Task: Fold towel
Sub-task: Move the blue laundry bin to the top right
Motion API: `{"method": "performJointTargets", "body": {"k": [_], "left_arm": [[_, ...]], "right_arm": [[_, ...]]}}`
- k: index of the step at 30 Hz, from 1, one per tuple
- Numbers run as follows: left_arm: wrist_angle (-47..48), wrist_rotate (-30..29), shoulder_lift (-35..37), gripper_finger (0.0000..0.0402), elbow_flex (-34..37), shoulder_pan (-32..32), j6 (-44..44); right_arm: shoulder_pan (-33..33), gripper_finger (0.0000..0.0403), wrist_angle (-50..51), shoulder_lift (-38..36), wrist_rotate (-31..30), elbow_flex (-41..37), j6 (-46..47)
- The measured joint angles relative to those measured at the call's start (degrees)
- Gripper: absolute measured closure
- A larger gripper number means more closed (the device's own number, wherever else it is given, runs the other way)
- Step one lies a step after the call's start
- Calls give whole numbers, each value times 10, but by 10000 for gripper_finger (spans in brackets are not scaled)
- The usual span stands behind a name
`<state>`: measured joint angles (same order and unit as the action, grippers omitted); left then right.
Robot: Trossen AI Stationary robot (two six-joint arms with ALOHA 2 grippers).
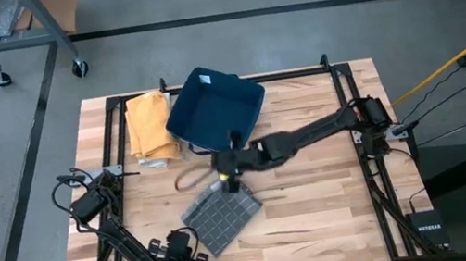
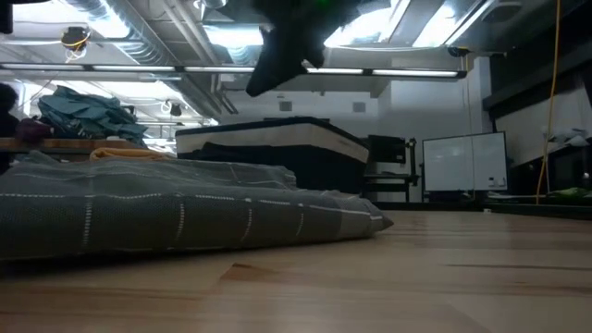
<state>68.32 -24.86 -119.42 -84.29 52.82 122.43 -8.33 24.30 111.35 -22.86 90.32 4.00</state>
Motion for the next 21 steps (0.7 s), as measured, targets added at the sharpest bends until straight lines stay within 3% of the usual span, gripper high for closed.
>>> {"method": "performJointTargets", "body": {"k": [10, 21], "left_arm": [[0, 0, 0, 400, 0, 0, 1], [0, 0, 0, 400, 0, 0, 1]], "right_arm": [[133, 368, -3, 1, 52, 0, 60], [250, 396, 173, 3, 107, 0, 76]]}}
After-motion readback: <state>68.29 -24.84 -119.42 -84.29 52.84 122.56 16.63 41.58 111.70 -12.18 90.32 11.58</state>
